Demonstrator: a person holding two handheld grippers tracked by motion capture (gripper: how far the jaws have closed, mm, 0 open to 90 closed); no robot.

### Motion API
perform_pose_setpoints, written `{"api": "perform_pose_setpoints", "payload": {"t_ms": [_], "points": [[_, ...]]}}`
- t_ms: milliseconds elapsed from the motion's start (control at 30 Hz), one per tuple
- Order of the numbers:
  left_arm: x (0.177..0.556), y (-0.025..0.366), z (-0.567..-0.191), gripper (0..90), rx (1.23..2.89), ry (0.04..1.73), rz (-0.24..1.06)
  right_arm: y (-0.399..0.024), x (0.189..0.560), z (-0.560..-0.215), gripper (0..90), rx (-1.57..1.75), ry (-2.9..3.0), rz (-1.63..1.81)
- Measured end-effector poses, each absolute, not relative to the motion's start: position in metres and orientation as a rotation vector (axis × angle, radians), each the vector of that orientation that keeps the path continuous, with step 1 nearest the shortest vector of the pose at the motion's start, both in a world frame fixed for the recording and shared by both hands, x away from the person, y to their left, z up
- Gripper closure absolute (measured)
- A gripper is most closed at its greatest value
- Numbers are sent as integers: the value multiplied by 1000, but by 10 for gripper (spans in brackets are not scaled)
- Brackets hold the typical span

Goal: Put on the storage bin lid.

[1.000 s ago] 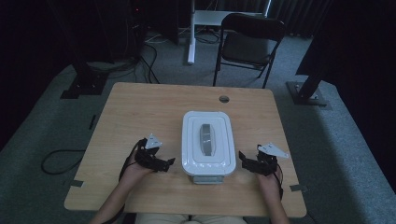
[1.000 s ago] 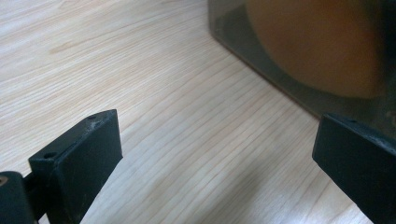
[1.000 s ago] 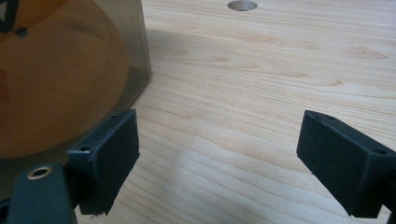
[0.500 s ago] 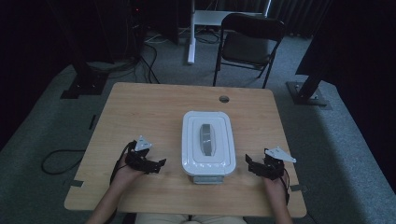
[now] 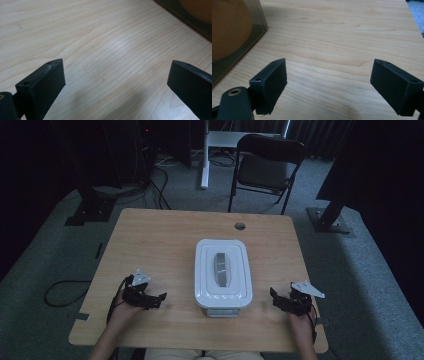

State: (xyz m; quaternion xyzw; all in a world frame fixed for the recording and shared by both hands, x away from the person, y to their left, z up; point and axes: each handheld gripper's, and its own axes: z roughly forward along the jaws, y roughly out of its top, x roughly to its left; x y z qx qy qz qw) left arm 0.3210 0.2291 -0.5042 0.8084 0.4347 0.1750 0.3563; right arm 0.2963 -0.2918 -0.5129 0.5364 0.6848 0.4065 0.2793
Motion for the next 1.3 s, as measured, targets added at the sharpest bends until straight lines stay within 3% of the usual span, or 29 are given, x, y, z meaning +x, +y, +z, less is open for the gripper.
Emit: {"api": "perform_pose_setpoints", "payload": {"t_ms": [1300], "points": [[292, 306, -513, 21, 1907, 1419, 564, -323, 275, -524, 135, 1622, 1712, 893]]}}
